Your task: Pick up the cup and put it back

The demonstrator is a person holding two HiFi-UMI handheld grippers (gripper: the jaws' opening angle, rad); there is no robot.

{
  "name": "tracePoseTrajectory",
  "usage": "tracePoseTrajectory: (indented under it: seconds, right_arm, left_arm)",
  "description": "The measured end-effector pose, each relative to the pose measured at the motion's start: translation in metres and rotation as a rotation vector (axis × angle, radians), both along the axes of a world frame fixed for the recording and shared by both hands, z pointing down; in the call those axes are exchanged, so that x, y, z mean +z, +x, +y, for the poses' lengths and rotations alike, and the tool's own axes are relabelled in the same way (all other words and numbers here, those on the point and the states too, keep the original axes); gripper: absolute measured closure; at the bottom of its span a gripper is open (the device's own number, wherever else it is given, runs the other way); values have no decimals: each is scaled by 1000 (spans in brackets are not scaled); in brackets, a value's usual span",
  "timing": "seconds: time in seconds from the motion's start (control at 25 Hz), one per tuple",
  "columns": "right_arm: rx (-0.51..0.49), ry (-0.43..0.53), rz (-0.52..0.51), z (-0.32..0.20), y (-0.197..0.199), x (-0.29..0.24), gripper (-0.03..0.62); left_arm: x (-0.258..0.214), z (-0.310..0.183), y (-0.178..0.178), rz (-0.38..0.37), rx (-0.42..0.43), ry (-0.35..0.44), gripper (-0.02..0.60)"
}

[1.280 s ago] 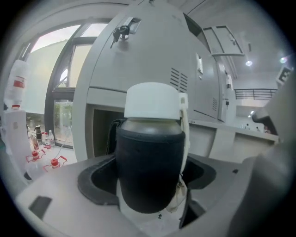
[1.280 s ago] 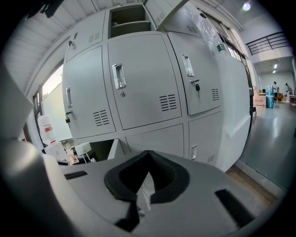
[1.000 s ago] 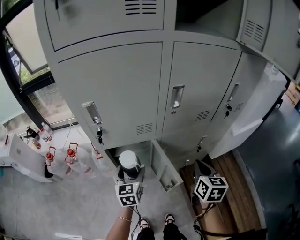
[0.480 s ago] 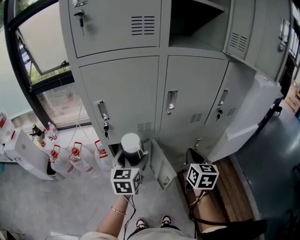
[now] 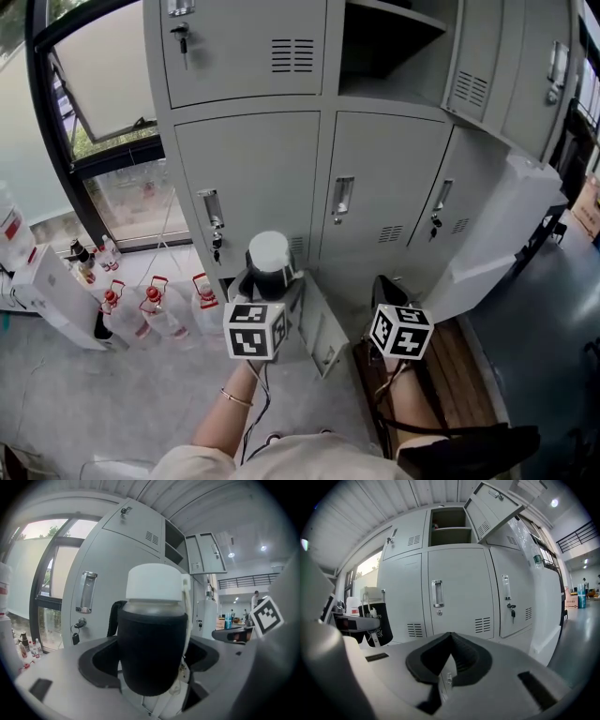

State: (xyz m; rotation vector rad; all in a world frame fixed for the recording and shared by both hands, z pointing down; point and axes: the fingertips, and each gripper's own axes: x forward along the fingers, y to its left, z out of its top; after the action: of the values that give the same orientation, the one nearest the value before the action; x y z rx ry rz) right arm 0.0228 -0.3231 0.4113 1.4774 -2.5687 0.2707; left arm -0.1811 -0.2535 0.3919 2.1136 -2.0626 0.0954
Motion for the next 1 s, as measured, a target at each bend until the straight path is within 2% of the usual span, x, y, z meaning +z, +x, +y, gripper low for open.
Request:
tracePoseTrajectory:
  seconds: [0.52,0.72,0.92,1.0]
  right_arm:
    - [13,14,-2,3,7,-11,603]
    - [26,13,-6,-1,19,-23,603]
    - [28,39,-11,-8,29,-43,603]
    - [30,52,-14,-12,34,-51,603]
  left_arm:
    - [-8,-7,26,-7,81,-4,196]
    - [-34,-23,53,-3,167,13,196]
    - [-68,-43,77,-45,218,40,196]
    - [-84,-51,87,-38,242,52,196]
